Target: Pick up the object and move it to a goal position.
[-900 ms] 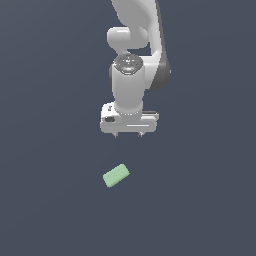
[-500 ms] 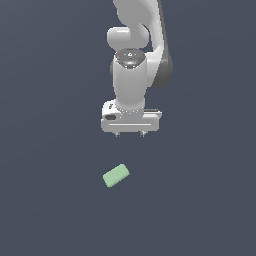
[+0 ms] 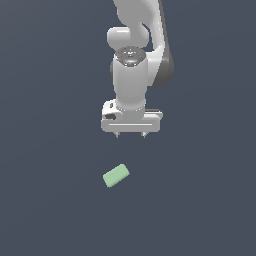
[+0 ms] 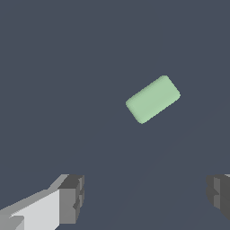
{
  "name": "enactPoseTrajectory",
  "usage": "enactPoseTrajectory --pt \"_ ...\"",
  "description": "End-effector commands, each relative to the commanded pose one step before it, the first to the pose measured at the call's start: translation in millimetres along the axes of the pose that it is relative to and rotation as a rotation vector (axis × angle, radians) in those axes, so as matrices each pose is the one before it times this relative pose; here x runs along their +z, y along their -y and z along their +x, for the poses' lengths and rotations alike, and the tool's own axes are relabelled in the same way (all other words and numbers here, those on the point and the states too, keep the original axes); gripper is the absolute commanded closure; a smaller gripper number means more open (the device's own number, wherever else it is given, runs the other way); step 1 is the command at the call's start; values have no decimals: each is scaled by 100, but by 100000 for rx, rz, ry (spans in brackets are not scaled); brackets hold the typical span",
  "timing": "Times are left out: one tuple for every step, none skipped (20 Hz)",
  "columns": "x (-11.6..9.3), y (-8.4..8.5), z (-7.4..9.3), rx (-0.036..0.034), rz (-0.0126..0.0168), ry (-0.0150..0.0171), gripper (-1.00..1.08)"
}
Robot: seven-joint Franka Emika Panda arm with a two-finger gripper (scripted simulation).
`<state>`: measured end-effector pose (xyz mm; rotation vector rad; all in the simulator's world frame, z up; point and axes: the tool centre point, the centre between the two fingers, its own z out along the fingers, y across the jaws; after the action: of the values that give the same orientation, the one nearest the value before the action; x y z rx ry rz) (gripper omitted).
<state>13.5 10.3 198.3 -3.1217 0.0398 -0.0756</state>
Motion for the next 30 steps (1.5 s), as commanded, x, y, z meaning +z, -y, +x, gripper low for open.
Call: enactPoseTrajectory --pt "248 -131 222 1988 58 143 -92" --pt "141 -69 133 1152 30 75 -92" --pt "158 -79 150 1298 31 83 -92" --pt "176 -84 169 1450 33 87 -92" --pt "194 -89 188 1605 34 91 -92" --pt "213 -95 205 1749 32 99 -92" --pt "235 -101 223 1904 28 110 -92" --pt "257 -107 241 2056 23 119 -92" --pt "278 -111 259 2209 17 126 -92" --pt "301 -114 278 2364 10 132 -92" --pt "324 -116 296 2519 0 139 -92" --pt "348 -117 314 2674 -11 144 -92" --pt "373 -117 332 2830 -24 148 -92" --pt "398 -116 350 2983 -39 151 -92" --pt "421 -113 364 3114 -55 152 -92" --pt "428 -105 365 3128 -69 146 -92" --pt "433 -95 362 3117 -83 137 -92" --pt "437 -87 360 3108 -96 129 -92" --pt "441 -77 356 3097 -108 120 -92" --pt "445 -69 353 3087 -120 110 -92" --pt "449 -61 349 3077 -132 100 -92" --pt "453 -52 345 3065 -142 90 -92" --pt "456 -44 340 3054 -152 79 -92" --pt "460 -36 336 3043 -161 68 -92" --pt "463 -28 330 3031 -170 56 -92" --pt "467 -20 325 3019 -177 44 -92" --pt "467 -13 317 2984 -183 32 -92" --pt "448 -5 296 2834 -180 20 -92" --pt "426 1 275 2671 -175 9 -92" --pt "404 6 254 2509 -169 -1 -92"
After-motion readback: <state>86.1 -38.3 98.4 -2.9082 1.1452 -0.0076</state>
